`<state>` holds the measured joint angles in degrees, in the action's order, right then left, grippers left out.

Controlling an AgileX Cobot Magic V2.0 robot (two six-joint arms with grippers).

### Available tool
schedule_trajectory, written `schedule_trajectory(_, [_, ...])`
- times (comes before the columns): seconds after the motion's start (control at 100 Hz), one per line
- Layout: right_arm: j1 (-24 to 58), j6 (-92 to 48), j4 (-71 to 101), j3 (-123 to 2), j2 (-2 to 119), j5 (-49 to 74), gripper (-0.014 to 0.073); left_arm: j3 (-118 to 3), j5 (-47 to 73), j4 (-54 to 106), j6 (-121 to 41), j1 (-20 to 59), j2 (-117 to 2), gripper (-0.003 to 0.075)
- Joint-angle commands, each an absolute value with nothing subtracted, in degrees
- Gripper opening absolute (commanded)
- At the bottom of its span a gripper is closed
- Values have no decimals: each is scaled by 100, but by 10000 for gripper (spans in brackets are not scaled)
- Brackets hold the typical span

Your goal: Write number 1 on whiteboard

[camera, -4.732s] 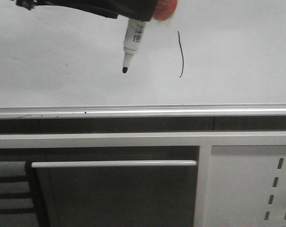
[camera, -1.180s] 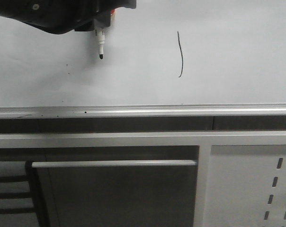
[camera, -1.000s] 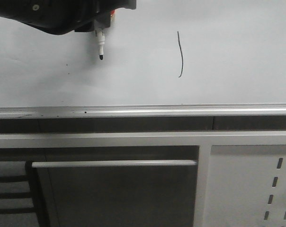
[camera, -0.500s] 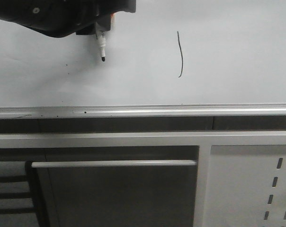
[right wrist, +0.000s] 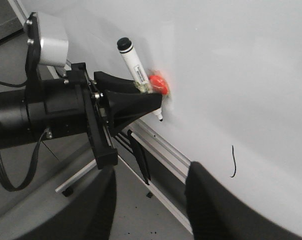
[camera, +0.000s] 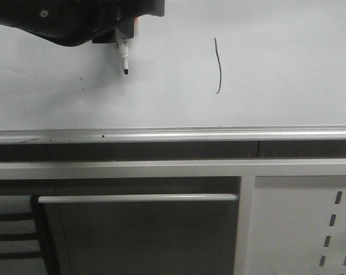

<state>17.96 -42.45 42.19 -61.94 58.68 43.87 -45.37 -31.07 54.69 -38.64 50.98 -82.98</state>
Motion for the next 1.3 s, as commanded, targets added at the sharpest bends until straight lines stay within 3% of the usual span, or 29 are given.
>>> schedule_trajectory(0.0, [1754,-4258,4432,-6377,5760,4150,292,-4724,-3710,5468,-3799,5000,-8175,137])
schedule_trajectory(0.46, [1754,-4258,4432,-6377,5760,4150,292,-4724,-3691,5468,-3799,5000,-8175,146])
schedule_trajectory(0.71, [1754,-4258,4432,-6377,5760,4150,292,-4724,-3669,5468,-3799,5000,-8175,359])
schedule_trajectory(1.15, [1754,-4258,4432,-6377,5760,4150,292,-4724,-3669,5473,-3799,5000,-8175,347])
schedule_trajectory(1.291, [1754,-4258,4432,-6377,5760,4160,292,-4724,-3456,5483,-3837,5000,-8175,383])
